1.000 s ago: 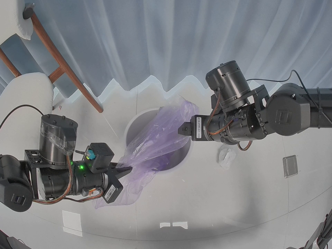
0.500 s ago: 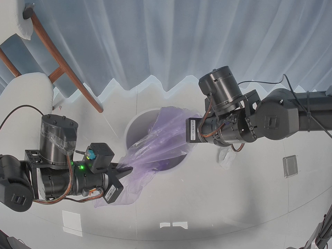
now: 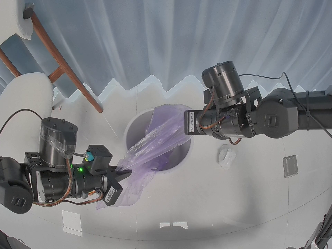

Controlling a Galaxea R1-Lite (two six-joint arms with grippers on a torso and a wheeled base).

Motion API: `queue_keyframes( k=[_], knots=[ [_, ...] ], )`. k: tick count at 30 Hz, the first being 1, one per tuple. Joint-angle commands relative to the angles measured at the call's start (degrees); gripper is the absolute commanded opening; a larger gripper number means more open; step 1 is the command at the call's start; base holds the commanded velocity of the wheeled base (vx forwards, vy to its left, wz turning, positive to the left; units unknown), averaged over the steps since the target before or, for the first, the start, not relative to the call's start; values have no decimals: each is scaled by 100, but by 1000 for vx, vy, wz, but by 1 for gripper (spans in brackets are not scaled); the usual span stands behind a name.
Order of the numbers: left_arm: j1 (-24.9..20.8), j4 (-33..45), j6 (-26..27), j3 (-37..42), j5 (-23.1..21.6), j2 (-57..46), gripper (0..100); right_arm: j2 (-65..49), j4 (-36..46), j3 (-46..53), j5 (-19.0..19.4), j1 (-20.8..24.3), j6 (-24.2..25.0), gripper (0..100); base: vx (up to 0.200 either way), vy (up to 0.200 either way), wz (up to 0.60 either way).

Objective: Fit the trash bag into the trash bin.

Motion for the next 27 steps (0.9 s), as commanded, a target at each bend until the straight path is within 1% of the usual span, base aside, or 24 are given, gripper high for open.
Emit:
queue_keyframes(
  k=[1,2,3,8,12,16,23,25,26,27],
  knots=[
    [-1,6,-377,51,-20,-269,0,-299,-115,92,333,-52,2,0,0,0,0],
    [-1,6,-605,218,-28,-454,0,-484,-132,250,535,-96,-16,0,0,0,0],
    [26,6,-711,314,-28,-577,0,-554,-159,365,650,-149,-42,0,0,0,0],
    [289,41,-966,569,-28,-1016,0,-861,-669,1015,1115,-316,-148,0,0,0,0],
    [474,50,-1019,622,-46,-1166,0,-941,-915,1349,1203,-369,-183,0,0,0,0],
    [500,23,-1054,833,-239,-1298,0,-879,-1073,1419,1221,-474,-201,0,0,0,0],
    [210,6,-1001,639,-266,-1034,0,-774,-1266,1270,1212,-422,-201,0,0,0,0],
    [201,-3,-966,534,-301,-937,0,-703,-1284,1182,1212,-422,-192,0,0,0,0],
    [193,-3,-948,490,-336,-902,100,-677,-1293,1129,1212,-430,-183,0,0,0,0],
    [193,-3,-948,490,-336,-902,100,-677,-1293,1129,1212,-430,-183,0,0,0,0]
  ],
)
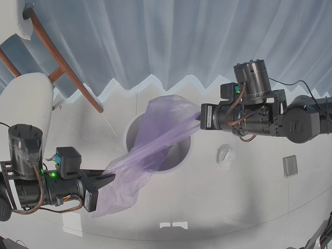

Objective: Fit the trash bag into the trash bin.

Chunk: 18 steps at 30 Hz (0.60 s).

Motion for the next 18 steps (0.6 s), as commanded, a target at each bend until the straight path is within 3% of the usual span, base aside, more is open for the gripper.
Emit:
queue_keyframes(
  k=[1,13,18],
  knots=[
    [-70,-41,32,-256,-116,268,100,144,-30,-222,33,-9,30,0,0,0,0],
    [-201,-32,23,-511,-81,506,100,284,-21,-460,42,-282,65,0,0,0,0],
    [449,-41,32,-511,-143,629,100,249,-21,-363,130,-422,65,0,0,0,0]
  ],
)
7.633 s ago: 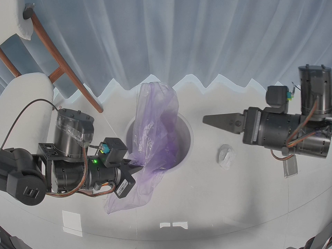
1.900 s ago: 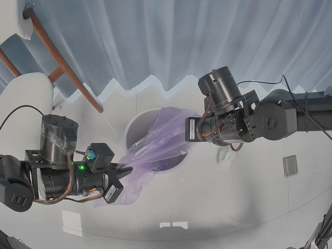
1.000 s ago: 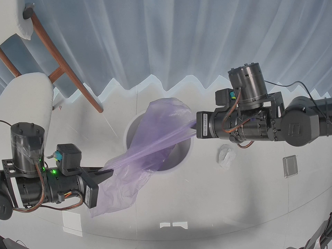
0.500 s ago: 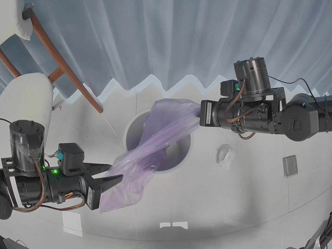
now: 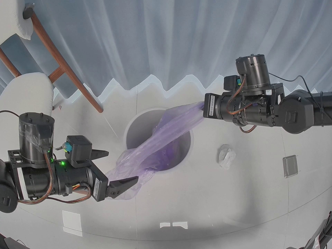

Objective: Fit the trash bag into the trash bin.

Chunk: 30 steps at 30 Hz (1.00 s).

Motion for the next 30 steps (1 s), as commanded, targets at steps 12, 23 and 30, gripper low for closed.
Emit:
queue_keyframes(
  k=[12,23,30],
  knots=[
    [1721,-546,-23,550,-448,149,100,-215,-14,503,385,-226,-54,0,0,0,0],
    [2328,-1170,-207,823,-457,237,100,-180,-146,547,412,-393,-63,0,0,0,0],
    [2310,-1206,-207,990,-439,273,100,-242,-208,635,420,-393,-63,0,0,0,0]
  ],
)
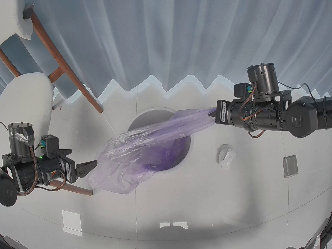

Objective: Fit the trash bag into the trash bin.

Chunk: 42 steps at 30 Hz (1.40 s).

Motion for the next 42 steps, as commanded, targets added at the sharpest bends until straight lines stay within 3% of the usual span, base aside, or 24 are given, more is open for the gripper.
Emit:
queue_keyframes(
  k=[1,6,10,12,17,31,42],
  knots=[
    [-46,-60,4,68,7,36,100,-83,-6,25,0,31,-8,0,0,0,0],
    [-20,-499,-14,-82,33,291,100,-171,-6,43,35,31,1,0,0,0,0],
    [-81,-912,-418,-169,-19,282,100,-285,2,192,220,-4,1,0,0,0,0],
    [-644,-1009,-1042,-143,-265,27,100,-320,-6,333,246,-13,-8,0,0,0,0],
    [-1417,-816,-1165,103,-538,-395,100,-320,-42,403,246,-4,-17,0,0,0,0],
    [-1619,-877,-1148,-776,-345,634,100,-338,-217,394,228,57,-52,0,0,0,0],
    [-1610,-877,-1051,-846,-309,941,100,-505,-217,350,237,40,-34,0,0,0,0]
  ],
)
